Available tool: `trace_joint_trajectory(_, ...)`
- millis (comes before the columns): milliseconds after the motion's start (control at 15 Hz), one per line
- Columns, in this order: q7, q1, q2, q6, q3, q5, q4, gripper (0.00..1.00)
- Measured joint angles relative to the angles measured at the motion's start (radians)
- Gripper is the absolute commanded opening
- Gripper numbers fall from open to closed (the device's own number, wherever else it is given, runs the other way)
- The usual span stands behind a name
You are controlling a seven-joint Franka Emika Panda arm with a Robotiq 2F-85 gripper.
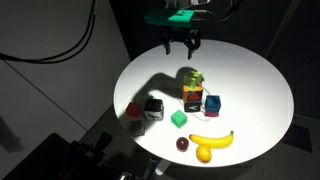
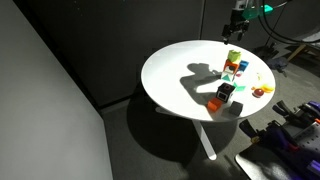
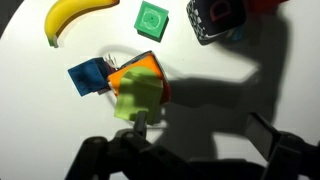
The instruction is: Lift the light green building block and put it on the orange dice
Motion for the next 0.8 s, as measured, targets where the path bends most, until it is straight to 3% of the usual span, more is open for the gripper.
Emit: trace_joint_trajectory(800, -0.001, 0.015, -0.183, -0.057, 0.0, -0.019, -0.16, 1.0)
